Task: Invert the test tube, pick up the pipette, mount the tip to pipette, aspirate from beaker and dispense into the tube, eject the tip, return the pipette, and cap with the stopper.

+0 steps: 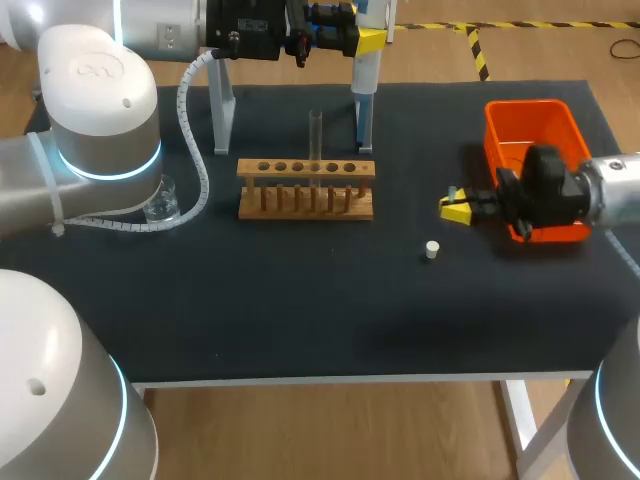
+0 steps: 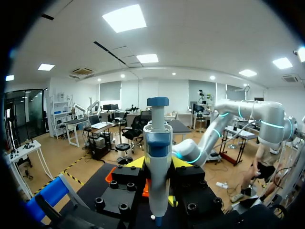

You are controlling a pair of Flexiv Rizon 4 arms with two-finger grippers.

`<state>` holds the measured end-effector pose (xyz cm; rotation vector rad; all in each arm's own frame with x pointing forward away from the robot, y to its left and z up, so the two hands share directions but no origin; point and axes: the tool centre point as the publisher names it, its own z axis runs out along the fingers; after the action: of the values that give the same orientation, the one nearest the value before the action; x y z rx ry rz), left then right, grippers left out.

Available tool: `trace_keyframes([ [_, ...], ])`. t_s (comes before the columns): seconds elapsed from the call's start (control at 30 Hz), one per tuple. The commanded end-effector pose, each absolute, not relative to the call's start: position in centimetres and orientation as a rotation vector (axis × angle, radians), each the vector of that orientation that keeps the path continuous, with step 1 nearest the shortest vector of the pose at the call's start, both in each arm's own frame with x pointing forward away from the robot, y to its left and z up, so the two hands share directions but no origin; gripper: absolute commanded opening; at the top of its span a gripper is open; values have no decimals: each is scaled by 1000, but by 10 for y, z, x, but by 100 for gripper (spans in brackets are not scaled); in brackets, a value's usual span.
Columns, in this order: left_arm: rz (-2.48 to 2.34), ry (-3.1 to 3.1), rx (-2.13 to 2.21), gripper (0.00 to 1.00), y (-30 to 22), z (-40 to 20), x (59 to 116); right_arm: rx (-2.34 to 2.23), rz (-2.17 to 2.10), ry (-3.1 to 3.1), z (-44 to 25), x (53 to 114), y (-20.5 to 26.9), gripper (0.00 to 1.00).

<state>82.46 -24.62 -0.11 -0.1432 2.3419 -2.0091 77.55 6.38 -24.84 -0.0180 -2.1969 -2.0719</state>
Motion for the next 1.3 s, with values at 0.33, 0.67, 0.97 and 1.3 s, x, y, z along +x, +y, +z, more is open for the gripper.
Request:
trace_keyframes([
  [0.33,-2008,2340,-146,0,-247,-1,824,5,-2070,-2185,-242,797,117,0],
  [0.67,-2008,2340,-146,0,-247,-1,824,11,-2087,-2160,-236,801,139,0],
  [0.97,-2008,2340,-146,0,-247,-1,824,24,-2083,-2160,-230,802,154,0],
  [1.3,-2008,2340,-146,0,-247,-1,824,23,-2079,-2162,-229,802,167,0],
])
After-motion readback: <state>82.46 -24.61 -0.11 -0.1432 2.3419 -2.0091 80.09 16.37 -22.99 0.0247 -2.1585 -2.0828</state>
